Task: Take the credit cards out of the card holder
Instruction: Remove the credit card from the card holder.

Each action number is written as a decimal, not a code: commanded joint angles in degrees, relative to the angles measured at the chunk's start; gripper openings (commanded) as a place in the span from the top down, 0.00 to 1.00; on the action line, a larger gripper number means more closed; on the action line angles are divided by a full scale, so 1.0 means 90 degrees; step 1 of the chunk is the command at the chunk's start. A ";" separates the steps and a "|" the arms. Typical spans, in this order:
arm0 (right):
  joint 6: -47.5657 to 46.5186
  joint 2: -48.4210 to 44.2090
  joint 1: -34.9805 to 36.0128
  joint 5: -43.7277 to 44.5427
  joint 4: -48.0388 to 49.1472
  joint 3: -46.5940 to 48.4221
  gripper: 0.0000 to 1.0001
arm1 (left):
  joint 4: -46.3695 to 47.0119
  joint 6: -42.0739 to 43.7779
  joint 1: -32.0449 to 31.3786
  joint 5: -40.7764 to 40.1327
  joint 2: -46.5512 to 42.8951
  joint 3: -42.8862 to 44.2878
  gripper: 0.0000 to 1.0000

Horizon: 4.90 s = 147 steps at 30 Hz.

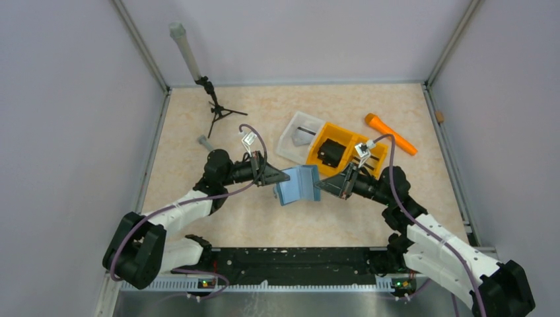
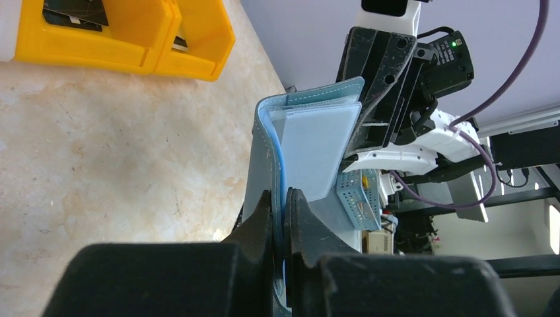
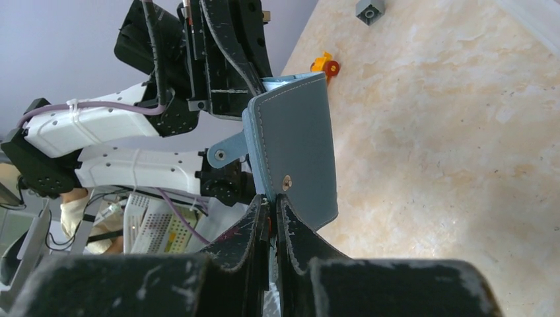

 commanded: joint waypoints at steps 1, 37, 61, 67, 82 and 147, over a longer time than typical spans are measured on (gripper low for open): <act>0.0139 0.0047 0.0076 -0.0127 0.0627 -0.0043 0.92 | 0.0450 -0.0092 -0.0116 0.0051 -0.0181 0.0056 1.00; -0.0870 0.0556 0.0576 0.0809 -0.1111 0.0844 1.00 | 0.0098 0.0359 -0.0681 -0.0374 0.0569 0.0276 0.09; -0.1366 0.0695 0.1354 0.2618 -0.2225 0.1462 1.00 | 0.0129 0.0396 -0.0884 -0.0285 0.0864 0.0422 0.10; -0.0978 0.0291 0.1033 0.2186 -0.2017 0.1114 1.00 | 0.0107 0.0396 -0.0742 -0.0216 0.0621 0.0170 0.15; 0.0174 0.0246 0.0283 0.0696 -0.0521 0.0447 1.00 | 0.0642 0.0176 -0.0486 0.0045 0.0554 -0.0386 0.67; -0.0769 0.0354 0.0497 0.0881 -0.1426 0.1211 1.00 | 0.0262 0.0128 -0.0351 0.0780 -0.0086 -0.0192 0.47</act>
